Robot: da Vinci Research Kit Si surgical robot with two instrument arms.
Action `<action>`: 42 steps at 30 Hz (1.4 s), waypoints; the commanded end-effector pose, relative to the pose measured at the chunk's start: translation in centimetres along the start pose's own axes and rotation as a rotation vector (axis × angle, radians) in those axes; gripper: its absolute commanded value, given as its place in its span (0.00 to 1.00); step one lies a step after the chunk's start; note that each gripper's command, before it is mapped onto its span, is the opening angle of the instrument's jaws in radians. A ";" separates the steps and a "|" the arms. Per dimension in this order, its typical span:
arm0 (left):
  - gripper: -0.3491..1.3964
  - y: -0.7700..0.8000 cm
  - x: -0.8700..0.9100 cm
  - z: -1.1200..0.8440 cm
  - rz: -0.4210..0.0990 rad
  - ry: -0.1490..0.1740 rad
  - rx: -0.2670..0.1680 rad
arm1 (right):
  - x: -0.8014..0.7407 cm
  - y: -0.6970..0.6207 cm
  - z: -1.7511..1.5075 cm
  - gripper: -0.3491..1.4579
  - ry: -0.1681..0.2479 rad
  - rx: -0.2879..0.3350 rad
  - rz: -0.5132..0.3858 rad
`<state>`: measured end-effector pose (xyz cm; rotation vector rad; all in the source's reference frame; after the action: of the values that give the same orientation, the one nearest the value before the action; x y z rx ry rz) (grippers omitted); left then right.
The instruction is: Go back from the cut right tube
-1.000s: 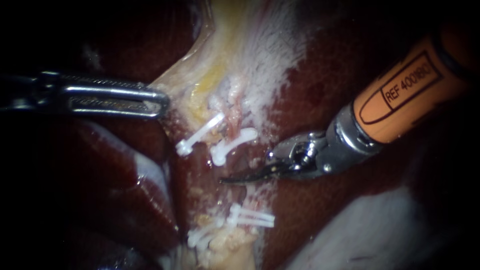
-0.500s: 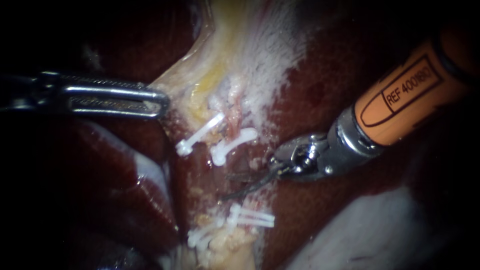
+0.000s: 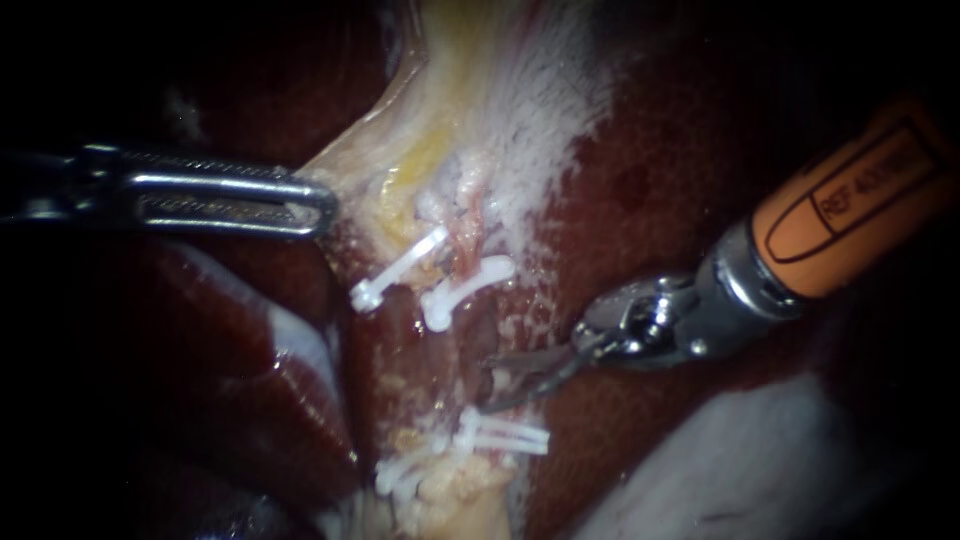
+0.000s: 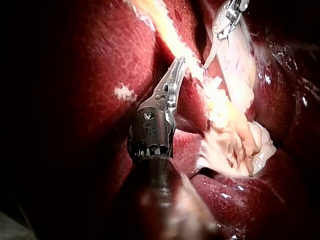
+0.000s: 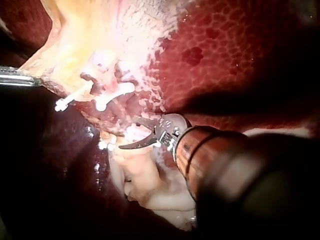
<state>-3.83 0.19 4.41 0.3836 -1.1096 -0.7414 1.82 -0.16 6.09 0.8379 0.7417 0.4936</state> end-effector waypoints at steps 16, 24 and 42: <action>0.02 0.07 0.06 0.02 0.002 0.000 0.001 | 0.18 0.01 -0.43 0.98 -0.061 -0.249 -0.282; 0.03 0.09 0.08 0.04 0.003 0.000 0.001 | 0.29 0.00 -0.64 0.99 -0.115 -0.334 -0.415; 0.08 0.33 0.39 0.24 0.007 0.025 -0.011 | 0.25 -0.04 -0.77 0.99 -0.146 -0.371 -0.488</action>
<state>-3.83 0.16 5.01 0.3777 -1.0799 -0.7375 1.41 0.35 5.62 0.3221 0.6639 0.1210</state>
